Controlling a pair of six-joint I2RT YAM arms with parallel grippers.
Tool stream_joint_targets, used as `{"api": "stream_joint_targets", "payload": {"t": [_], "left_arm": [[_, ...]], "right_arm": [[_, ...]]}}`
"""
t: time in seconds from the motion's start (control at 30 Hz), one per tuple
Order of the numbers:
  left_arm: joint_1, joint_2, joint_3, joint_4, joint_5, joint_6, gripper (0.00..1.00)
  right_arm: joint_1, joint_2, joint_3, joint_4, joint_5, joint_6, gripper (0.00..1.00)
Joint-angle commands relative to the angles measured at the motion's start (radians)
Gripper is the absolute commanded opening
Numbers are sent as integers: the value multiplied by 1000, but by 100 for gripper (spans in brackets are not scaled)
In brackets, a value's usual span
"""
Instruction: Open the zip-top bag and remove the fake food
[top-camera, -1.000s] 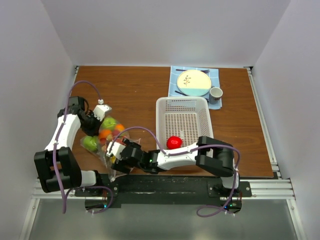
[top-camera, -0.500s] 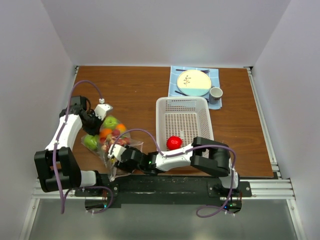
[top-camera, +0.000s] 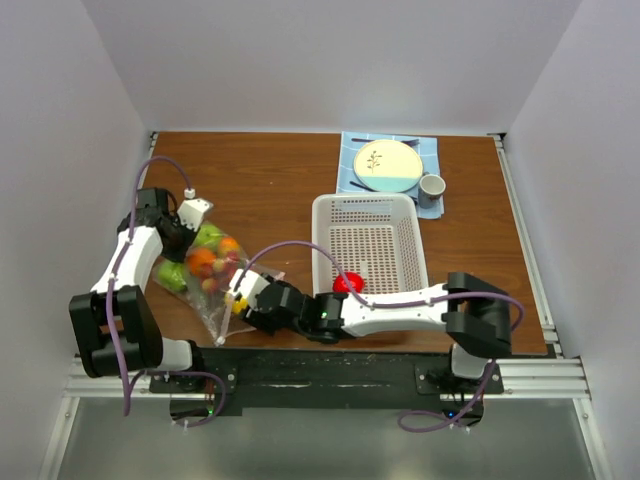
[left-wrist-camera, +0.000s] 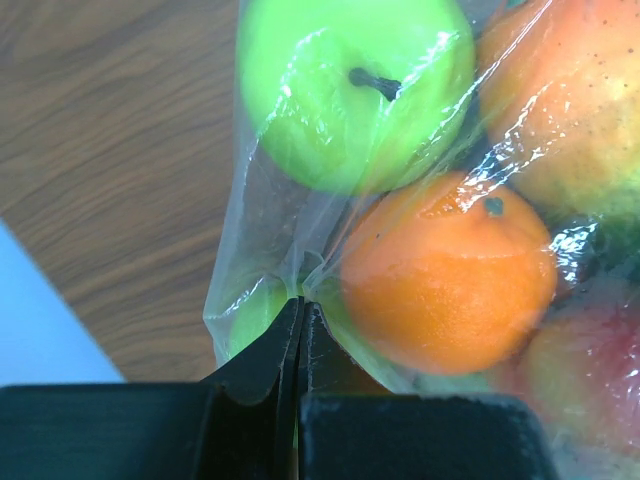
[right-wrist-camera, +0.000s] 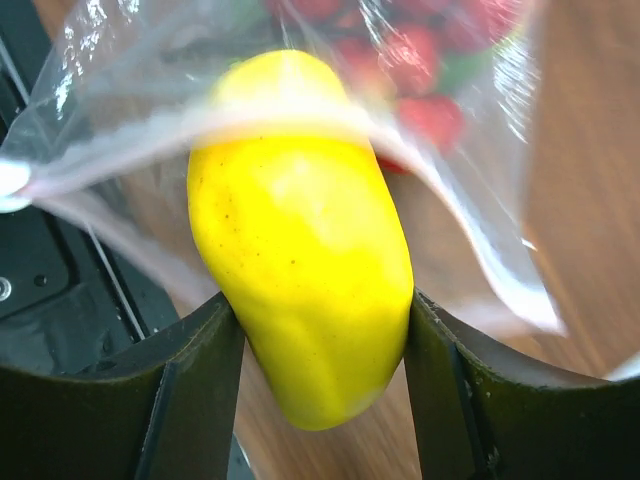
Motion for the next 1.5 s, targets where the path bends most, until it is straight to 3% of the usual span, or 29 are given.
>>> {"api": "stream_joint_targets", "payload": {"t": [0.0,0.2,0.33,0.47,0.6,0.67,0.7,0.8,0.9,1.07,1.2,1.27,1.33,1.37,1.4,1.47], "left_arm": [[29,12,20,79,-89,-26,0],[35,3,62,27,-42,-56,0],[37,-16,95,-47,38,-96,0],[35,-31,140,-153,153,-110,0],[37,-37,163,-219,213,-105,0],[37,-42,165,-231,208,-101,0],[35,-47,163,-231,201,-99,0],[37,-60,148,-225,170,-90,1],[37,-82,128,-208,133,-78,3],[37,-93,91,-191,127,-59,6],[35,-116,51,-151,121,-37,1],[37,-114,50,-139,121,-36,1],[37,-106,63,-138,122,-50,6],[37,-103,82,-136,122,-56,15],[35,-97,94,-133,121,-64,18],[37,-99,112,-125,119,-73,28]], "right_arm": [[-2,-86,3,-144,105,64,1],[-87,-227,-63,-293,273,178,0],[-264,-360,-106,-354,285,290,0],[-363,-393,-80,-422,352,360,0],[-438,-295,-26,-509,373,393,16],[-470,-216,3,-521,356,390,32],[-479,-193,11,-524,347,388,48],[-504,-124,46,-524,339,383,73],[-507,-110,83,-529,368,380,89],[-506,-150,118,-524,409,367,98],[-437,-260,59,-444,366,315,98],[-334,-303,-6,-384,353,262,93],[-232,-339,-30,-327,296,244,75],[-204,-342,-52,-310,275,241,65],[-175,-345,-64,-275,256,241,47],[-107,-331,-93,-235,195,242,22]]}}
